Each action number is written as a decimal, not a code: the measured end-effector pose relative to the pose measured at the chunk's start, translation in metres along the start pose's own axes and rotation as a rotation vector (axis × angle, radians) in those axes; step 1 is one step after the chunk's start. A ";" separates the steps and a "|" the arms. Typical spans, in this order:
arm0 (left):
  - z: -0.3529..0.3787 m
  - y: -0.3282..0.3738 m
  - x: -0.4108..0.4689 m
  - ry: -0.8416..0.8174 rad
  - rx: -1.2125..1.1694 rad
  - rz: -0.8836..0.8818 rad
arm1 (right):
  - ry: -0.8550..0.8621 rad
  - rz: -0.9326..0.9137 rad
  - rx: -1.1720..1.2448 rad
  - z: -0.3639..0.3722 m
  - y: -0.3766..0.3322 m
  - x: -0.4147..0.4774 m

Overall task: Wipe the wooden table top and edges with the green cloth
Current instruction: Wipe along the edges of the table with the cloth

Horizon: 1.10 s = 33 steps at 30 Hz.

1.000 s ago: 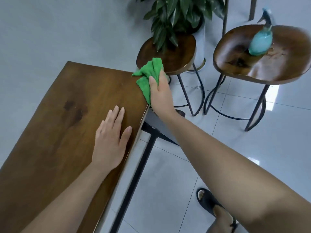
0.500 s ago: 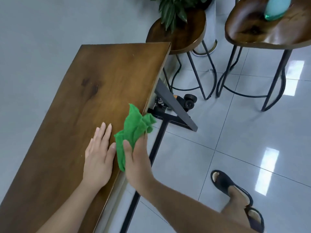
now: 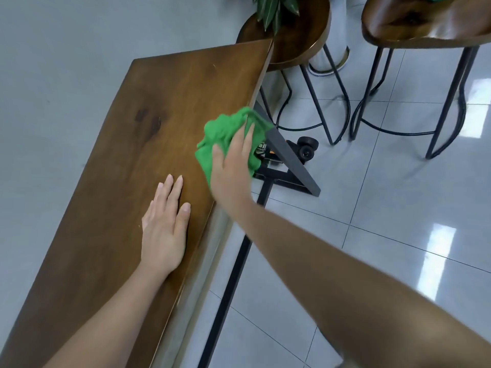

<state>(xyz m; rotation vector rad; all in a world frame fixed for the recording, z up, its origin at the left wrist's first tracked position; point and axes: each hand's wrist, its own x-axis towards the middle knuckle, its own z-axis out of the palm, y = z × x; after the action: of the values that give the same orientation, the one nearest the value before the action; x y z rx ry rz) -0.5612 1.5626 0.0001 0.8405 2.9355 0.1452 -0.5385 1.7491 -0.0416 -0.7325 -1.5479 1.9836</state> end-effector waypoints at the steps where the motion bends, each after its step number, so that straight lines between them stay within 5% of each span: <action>1: 0.000 0.001 0.000 0.001 0.004 -0.004 | 0.007 -0.015 -0.005 -0.005 -0.003 0.021; 7: 0.001 0.002 0.002 0.000 0.029 -0.002 | 0.049 0.026 -0.078 -0.042 -0.034 0.142; 13: 0.004 -0.002 0.003 0.016 0.034 0.013 | 0.108 0.021 -0.081 -0.042 -0.030 0.147; 21: 0.008 -0.010 0.006 0.028 0.020 0.066 | 0.103 -0.044 0.078 0.030 0.030 -0.070; 27: 0.009 -0.012 0.008 0.019 0.007 0.085 | 0.004 0.093 0.264 0.084 0.063 -0.251; 33: 0.010 -0.014 0.007 0.025 0.018 0.107 | 0.065 0.027 0.312 0.105 0.065 -0.286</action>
<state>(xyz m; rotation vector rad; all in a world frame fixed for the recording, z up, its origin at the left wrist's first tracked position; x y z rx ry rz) -0.5735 1.5547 -0.0113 1.0055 2.9201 0.1369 -0.4088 1.4666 -0.0548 -0.6833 -1.1588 2.1327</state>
